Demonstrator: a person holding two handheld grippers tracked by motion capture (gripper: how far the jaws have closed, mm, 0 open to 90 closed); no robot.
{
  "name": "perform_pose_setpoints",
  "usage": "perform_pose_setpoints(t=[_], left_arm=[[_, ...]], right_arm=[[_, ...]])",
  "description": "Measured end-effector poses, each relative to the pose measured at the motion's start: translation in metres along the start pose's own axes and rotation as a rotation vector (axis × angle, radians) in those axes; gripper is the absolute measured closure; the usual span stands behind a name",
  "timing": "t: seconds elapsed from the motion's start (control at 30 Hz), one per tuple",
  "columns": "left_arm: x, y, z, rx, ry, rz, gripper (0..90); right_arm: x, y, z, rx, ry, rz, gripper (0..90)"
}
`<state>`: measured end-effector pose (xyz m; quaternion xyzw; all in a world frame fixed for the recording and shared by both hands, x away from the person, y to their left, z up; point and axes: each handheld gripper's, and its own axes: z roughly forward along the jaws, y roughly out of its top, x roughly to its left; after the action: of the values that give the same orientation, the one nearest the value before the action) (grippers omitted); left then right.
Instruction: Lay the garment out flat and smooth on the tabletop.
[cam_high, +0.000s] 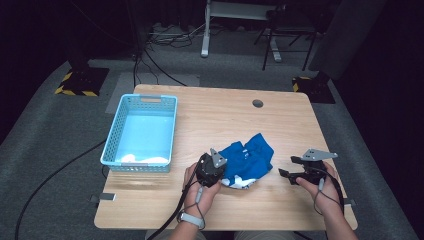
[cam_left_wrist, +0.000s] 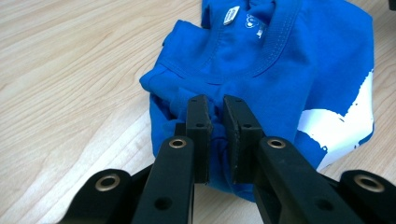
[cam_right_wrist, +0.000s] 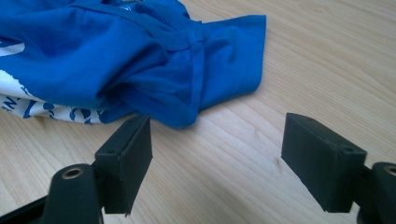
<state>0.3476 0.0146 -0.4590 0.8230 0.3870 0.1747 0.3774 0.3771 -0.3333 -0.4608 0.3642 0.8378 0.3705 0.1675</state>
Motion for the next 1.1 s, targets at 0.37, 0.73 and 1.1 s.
perform_pose_setpoints(t=[0.37,0.73,1.1], left_arm=[[0.02,-0.023,-0.016,-0.001,0.044,-0.085,71.2],[0.032,-0.039,-0.031,-0.006,0.081,-0.143,64.5],[0.032,-0.043,-0.028,0.001,0.074,-0.155,60.0]], right_arm=[[0.013,0.028,0.021,0.016,0.037,-0.048,28.5],[0.024,0.04,0.049,0.053,0.073,-0.079,29.2],[0.037,0.034,0.062,0.128,0.155,-0.084,73.7]])
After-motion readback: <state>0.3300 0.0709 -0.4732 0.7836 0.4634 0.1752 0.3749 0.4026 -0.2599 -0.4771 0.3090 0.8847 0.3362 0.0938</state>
